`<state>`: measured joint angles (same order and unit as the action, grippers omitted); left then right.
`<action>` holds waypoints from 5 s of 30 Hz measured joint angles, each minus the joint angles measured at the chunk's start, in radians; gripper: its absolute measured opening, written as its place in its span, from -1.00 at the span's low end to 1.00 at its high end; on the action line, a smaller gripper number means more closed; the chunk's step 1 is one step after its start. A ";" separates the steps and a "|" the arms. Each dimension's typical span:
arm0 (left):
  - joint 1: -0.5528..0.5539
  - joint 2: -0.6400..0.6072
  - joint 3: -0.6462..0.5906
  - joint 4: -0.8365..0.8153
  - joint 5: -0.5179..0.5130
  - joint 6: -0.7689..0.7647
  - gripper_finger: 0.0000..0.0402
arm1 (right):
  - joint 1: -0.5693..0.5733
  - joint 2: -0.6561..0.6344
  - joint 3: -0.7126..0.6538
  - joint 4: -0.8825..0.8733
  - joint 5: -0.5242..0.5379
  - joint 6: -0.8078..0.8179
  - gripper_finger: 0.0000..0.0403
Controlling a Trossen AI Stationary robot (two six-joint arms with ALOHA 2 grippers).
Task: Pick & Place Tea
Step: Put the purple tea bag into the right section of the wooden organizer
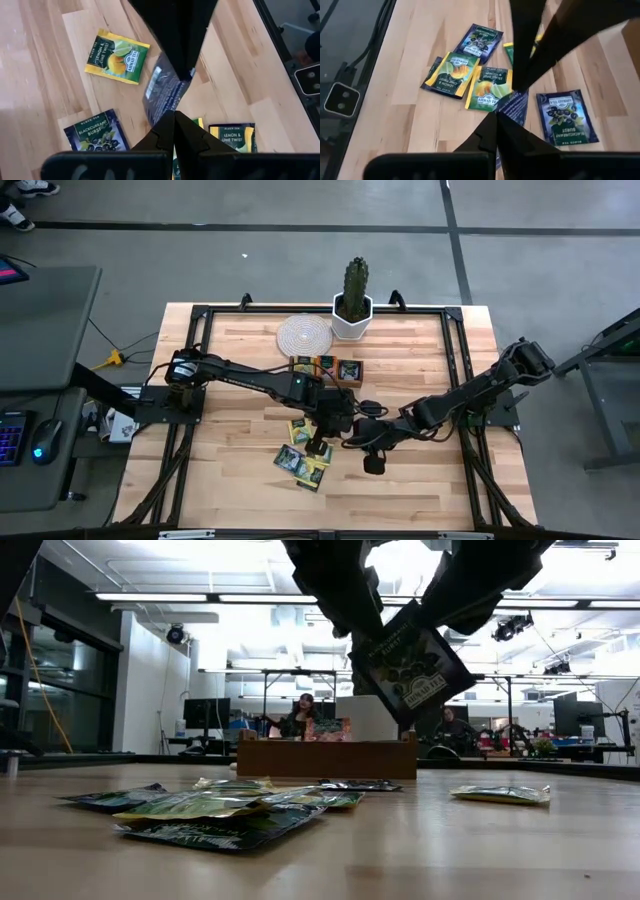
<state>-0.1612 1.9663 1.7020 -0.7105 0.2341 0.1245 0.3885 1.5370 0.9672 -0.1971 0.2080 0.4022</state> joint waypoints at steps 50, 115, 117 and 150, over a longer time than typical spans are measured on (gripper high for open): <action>0.115 -0.810 -1.005 0.757 -0.072 -0.208 -0.49 | -0.036 -0.269 -0.277 0.006 0.262 0.284 -1.00; 0.102 -0.846 -1.096 0.933 -0.123 -0.262 -0.49 | -0.695 -0.192 -0.504 0.650 -0.273 0.042 -0.36; 0.102 -0.832 -1.096 0.936 -0.121 -0.273 -0.49 | -0.683 -0.216 -0.504 0.650 -0.264 0.042 -0.42; 0.069 -0.280 -0.850 0.922 -0.159 -0.090 -1.00 | -0.175 -0.273 -0.505 0.439 0.027 0.763 -0.84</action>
<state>-0.0921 1.6867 0.8515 0.2111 0.0750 0.0340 0.2134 1.2636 0.4625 0.2424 0.2349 1.1656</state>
